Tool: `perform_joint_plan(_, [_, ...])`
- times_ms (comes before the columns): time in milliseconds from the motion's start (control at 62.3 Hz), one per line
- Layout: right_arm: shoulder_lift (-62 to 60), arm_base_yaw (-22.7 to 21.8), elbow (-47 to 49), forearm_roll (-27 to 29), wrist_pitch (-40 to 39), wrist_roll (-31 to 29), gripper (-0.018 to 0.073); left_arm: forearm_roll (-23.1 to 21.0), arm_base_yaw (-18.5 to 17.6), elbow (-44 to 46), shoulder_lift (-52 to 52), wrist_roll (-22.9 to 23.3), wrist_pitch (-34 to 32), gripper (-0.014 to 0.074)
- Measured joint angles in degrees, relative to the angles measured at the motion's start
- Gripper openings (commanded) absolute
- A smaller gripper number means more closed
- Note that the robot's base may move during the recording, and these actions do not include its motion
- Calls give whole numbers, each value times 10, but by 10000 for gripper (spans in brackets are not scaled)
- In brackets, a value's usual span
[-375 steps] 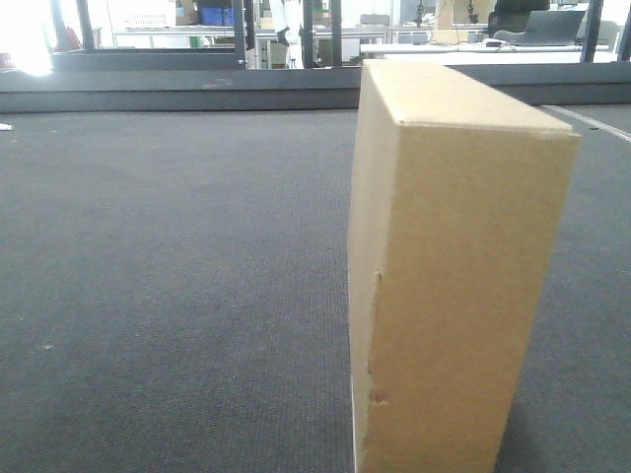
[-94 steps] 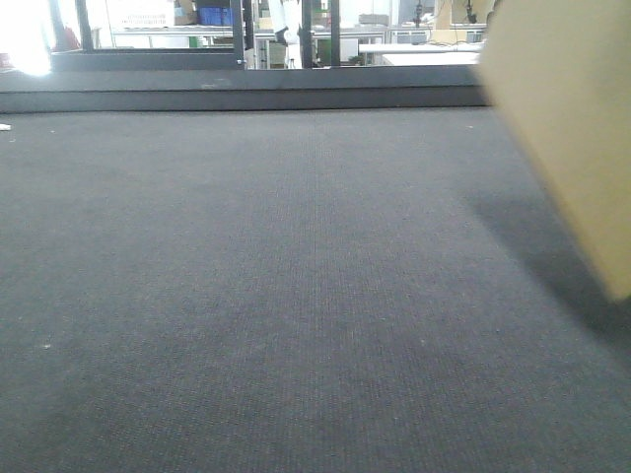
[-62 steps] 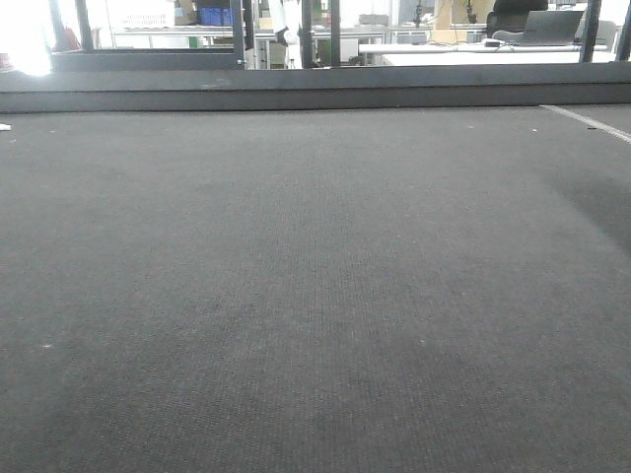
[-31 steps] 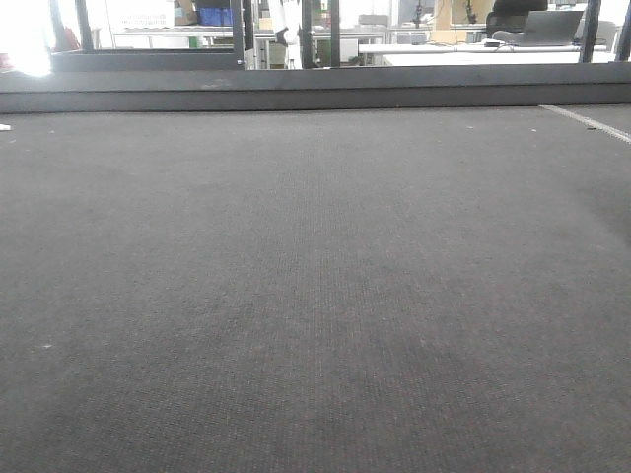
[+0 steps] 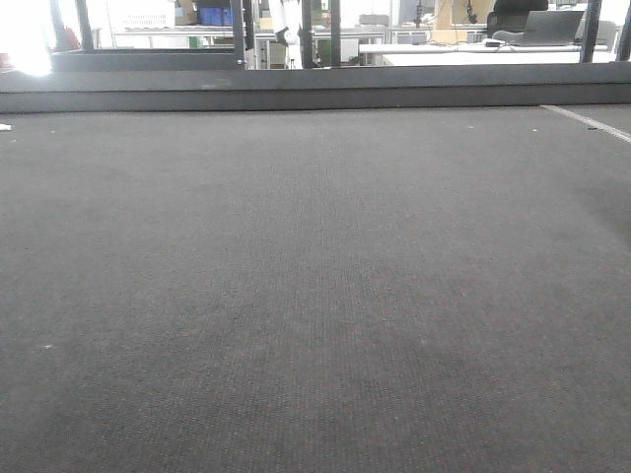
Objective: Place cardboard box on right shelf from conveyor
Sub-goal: 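Lift the cardboard box off the conveyor with the right gripper, then drive the base to the steel shelf rack holding the box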
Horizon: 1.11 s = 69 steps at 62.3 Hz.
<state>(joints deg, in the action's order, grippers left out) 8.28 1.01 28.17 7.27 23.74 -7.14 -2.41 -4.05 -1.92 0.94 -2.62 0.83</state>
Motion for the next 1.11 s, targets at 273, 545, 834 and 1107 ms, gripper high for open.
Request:
perform_joint_plan(273, [0, 0, 0, 0, 0, 0, 76, 0, 0, 0, 0, 0, 0, -116])
perform_joint_plan(545, [0, 0, 0, 0, 0, 0, 76, 0, 0, 0, 0, 0, 0, -116])
perform_joint_plan(834, [0, 0, 0, 0, 0, 0, 76, 0, 0, 0, 0, 0, 0, -116])
perform_joint_plan(1107, [0, 0, -1, 0, 1, 0, 76, 0, 0, 0, 0, 0, 0, -116])
